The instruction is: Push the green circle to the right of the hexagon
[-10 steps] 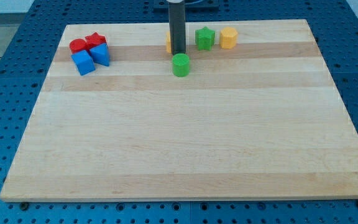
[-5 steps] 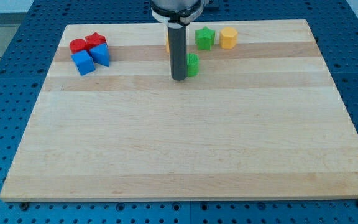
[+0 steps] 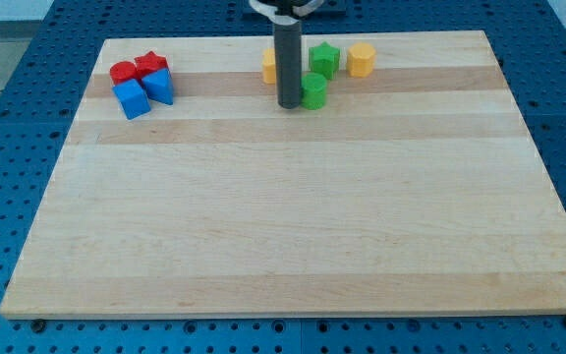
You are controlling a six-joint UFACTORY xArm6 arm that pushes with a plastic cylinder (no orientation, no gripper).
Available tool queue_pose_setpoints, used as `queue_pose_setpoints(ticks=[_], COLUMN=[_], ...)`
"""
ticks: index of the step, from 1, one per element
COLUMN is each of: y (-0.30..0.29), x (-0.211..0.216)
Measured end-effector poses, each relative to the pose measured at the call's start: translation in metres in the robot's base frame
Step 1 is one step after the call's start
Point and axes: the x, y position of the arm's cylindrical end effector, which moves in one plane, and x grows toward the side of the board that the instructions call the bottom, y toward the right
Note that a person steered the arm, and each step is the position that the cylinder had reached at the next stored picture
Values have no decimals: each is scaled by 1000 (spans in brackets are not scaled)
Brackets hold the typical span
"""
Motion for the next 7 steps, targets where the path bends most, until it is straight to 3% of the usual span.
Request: queue_pose_setpoints(ticks=[2,5,7], y=[68,42,120], x=[-7,-17,-25])
